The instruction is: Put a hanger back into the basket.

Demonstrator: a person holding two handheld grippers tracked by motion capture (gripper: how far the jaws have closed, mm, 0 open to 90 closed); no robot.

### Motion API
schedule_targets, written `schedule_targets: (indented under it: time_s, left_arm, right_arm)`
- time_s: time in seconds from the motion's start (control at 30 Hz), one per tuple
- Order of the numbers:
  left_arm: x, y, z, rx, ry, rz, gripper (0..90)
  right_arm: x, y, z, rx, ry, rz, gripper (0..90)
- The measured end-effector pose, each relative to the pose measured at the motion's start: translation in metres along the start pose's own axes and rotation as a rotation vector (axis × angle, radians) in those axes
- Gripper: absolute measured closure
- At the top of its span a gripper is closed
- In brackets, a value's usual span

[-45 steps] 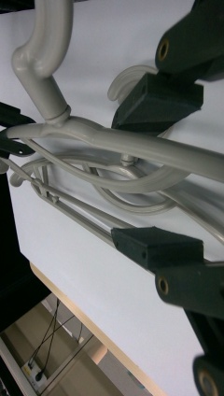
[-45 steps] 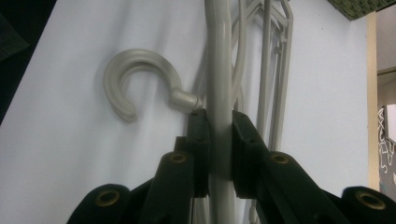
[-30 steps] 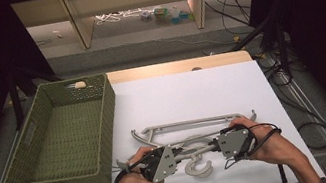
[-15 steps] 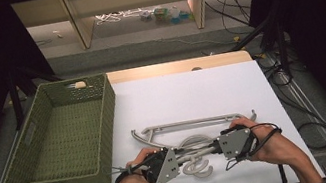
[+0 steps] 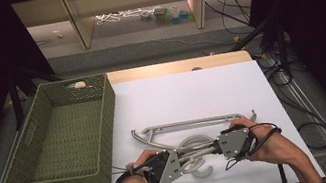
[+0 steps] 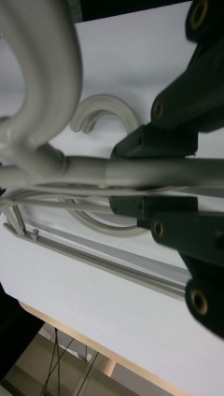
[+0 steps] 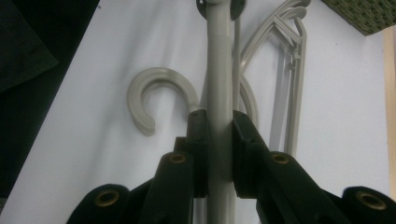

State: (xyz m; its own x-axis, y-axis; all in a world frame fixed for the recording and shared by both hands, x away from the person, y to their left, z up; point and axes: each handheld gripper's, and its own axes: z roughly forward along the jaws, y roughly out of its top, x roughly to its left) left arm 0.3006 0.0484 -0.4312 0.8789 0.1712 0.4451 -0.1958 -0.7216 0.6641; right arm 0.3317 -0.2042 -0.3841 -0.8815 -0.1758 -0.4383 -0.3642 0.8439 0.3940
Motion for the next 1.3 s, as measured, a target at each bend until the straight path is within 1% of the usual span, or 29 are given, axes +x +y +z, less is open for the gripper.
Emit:
schedule_targets:
  time_s: [0.03, 0.1, 0.2, 0.23, 0.27, 0.3, 0.37, 0.4, 0.43, 0.47, 0.5, 0.53, 0.57, 0.6, 0.63, 0.67, 0.7, 0.73, 0.77, 0.8, 0.87, 0.93, 0.97, 1.03, 1.07, 1.17, 1.23, 1.27, 1.3]
  left_arm:
    - [-0.001, 0.0, 0.001, -0.002, 0.004, 0.004, 77.5]
    - [0.0, 0.0, 0.001, -0.005, -0.006, 0.0, 77.3]
    - [0.001, -0.001, 0.0, -0.014, -0.004, 0.005, 77.6]
    - [0.001, 0.0, 0.0, -0.021, -0.013, 0.003, 78.7]
    - [0.001, 0.0, -0.002, -0.026, -0.007, 0.014, 78.9]
    - [0.001, 0.001, -0.003, -0.033, 0.003, 0.024, 79.0]
    - [0.003, 0.002, -0.005, -0.033, 0.009, 0.038, 79.2]
    - [0.006, 0.004, -0.009, -0.037, -0.01, 0.022, 79.2]
    - [0.008, 0.005, -0.011, -0.038, -0.016, 0.01, 79.2]
    - [0.009, 0.006, -0.012, -0.034, -0.023, -0.003, 79.2]
    - [0.011, 0.006, -0.014, -0.037, -0.027, -0.015, 79.2]
    - [0.012, 0.007, -0.015, -0.034, -0.043, -0.036, 79.2]
    - [0.013, 0.008, -0.015, -0.026, -0.065, -0.067, 79.2]
    - [0.013, 0.008, -0.015, -0.026, -0.065, -0.067, 79.2]
    - [0.015, 0.008, -0.017, -0.021, -0.102, -0.127, 79.2]
    - [0.015, 0.008, -0.017, -0.033, -0.108, -0.155, 79.2]
    - [0.017, 0.008, -0.018, -0.037, -0.111, -0.179, 79.2]
    - [0.017, 0.008, -0.018, -0.037, -0.111, -0.179, 79.2]
    - [0.019, 0.008, -0.019, -0.029, -0.118, -0.192, 79.2]
    - [0.023, 0.006, -0.022, -0.035, -0.128, -0.247, 79.3]
    - [0.028, 0.003, -0.026, -0.054, -0.123, -0.304, 79.3]
    - [0.033, 0.0, -0.029, -0.075, -0.122, -0.362, 79.3]
    - [0.035, -0.001, -0.031, -0.076, -0.127, -0.383, 79.3]
    - [0.04, -0.005, -0.034, -0.084, -0.125, -0.441, 79.3]
    - [0.04, -0.005, -0.034, -0.084, -0.125, -0.441, 79.3]
    - [0.046, -0.015, -0.041, -0.105, -0.141, -0.515, 79.3]
    - [0.049, -0.02, -0.047, -0.108, -0.142, -0.551, 79.3]
    - [0.049, -0.02, -0.047, -0.108, -0.142, -0.551, 79.3]
    - [0.054, -0.024, -0.054, -0.116, -0.135, -0.585, 79.3]
  right_arm:
    - [0.0, 0.0, 0.0, 0.0, 0.005, -0.007, 80.2]
    - [0.002, 0.0, -0.001, 0.013, 0.01, 0.022, 80.1]
    - [-0.002, -0.001, 0.001, -0.024, -0.005, -0.031, 80.1]
    - [-0.002, 0.0, 0.001, -0.027, 0.01, -0.023, 80.1]
    - [-0.001, -0.001, -0.001, -0.011, -0.004, 0.006, 80.0]
    - [-0.003, -0.002, 0.001, -0.03, 0.004, -0.017, 80.0]
    - [-0.003, -0.003, 0.0, -0.04, 0.006, -0.013, 80.0]
    - [-0.004, -0.002, -0.002, -0.042, -0.011, -0.008, 79.8]
    - [0.0, -0.001, -0.005, -0.02, -0.008, 0.043, 79.6]
    - [-0.004, 0.0, -0.005, -0.052, -0.031, 0.009, 78.8]
    - [-0.004, 0.0, -0.005, -0.067, -0.015, 0.013, 78.6]
    - [-0.006, 0.0, -0.005, -0.071, -0.026, -0.001, 78.2]
    - [-0.003, 0.0, -0.008, -0.037, -0.034, 0.053, 76.9]
    - [-0.003, 0.0, -0.008, -0.036, -0.036, 0.057, 75.4]
    - [-0.003, 0.0, -0.009, -0.031, -0.042, 0.072, 72.8]
    - [-0.004, -0.001, -0.008, -0.034, -0.062, 0.073, 70.6]
    - [-0.005, -0.001, -0.009, -0.041, -0.047, 0.079, 69.3]
    - [-0.005, -0.001, -0.009, -0.041, -0.047, 0.079, 69.3]
    - [-0.007, -0.001, -0.008, -0.073, -0.058, 0.06, 65.7]
    - [-0.005, 0.001, -0.012, -0.081, -0.081, 0.152, 55.2]
    - [-0.007, 0.001, -0.015, -0.108, -0.11, 0.194, 48.7]
    - [-0.006, 0.002, -0.02, -0.141, -0.129, 0.27, 42.7]
    - [-0.006, 0.002, -0.023, -0.165, -0.164, 0.311, 39.6]
    - [-0.005, 0.003, -0.027, -0.206, -0.191, 0.372, 35.9]
    - [-0.005, 0.003, -0.029, -0.226, -0.21, 0.407, 33.5]
    - [-0.002, 0.002, -0.034, -0.269, -0.265, 0.471, 30.1]
    - [0.0, 0.0, -0.037, -0.322, -0.316, 0.532, 28.7]
    - [0.003, -0.001, -0.037, -0.344, -0.329, 0.565, 28.1]
    - [0.006, -0.003, -0.038, -0.355, -0.359, 0.583, 27.6]
